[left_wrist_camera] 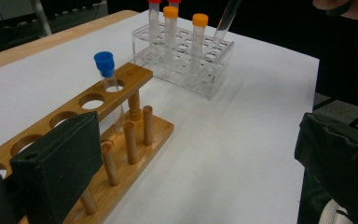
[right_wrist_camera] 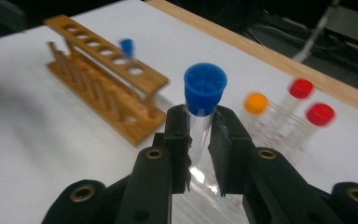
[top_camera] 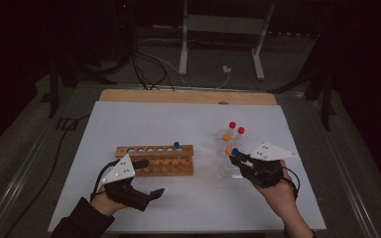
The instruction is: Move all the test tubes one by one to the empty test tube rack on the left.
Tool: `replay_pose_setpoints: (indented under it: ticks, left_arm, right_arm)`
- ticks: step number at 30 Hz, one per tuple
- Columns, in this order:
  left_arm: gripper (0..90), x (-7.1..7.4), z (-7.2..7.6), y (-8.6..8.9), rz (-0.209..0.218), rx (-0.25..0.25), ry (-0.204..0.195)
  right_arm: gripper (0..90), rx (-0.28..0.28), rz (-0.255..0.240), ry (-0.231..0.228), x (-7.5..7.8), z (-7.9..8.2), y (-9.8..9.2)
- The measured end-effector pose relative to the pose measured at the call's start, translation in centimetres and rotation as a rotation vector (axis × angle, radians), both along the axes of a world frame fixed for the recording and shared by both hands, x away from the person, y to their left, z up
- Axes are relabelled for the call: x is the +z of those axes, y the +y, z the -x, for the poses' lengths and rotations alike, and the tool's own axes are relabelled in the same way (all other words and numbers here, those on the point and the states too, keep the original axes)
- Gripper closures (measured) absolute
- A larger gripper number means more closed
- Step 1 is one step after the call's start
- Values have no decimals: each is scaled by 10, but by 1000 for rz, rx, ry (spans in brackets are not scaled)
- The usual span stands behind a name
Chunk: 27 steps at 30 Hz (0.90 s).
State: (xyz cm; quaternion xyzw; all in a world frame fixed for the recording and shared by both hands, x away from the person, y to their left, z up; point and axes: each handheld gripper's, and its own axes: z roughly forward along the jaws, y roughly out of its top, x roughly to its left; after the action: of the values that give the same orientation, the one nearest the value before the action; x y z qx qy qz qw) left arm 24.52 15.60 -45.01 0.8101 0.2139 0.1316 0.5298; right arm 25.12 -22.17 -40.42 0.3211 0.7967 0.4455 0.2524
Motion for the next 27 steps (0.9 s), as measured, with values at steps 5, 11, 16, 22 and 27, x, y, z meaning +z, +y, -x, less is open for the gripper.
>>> replay_pose_setpoints:
  ticks: [5,11,16,22,27]
  left_arm:
    - [16,1,3,-5,5,-14,-4]
    - [19,3,5,-11,17,-38,-2]
    - [38,7,5,-22,24,-61,-8]
    - [128,9,7,-35,38,-82,-31]
    - [261,11,5,-46,42,-105,-31]
  right_arm:
    - [767,65,-1,6,-2,8,16]
    - [767,134,35,41,-23,10,42]
    - [767,170,50,71,-35,10,56]
    - [767,222,62,88,-41,16,72]
    - [767,250,71,111,-47,18,80]
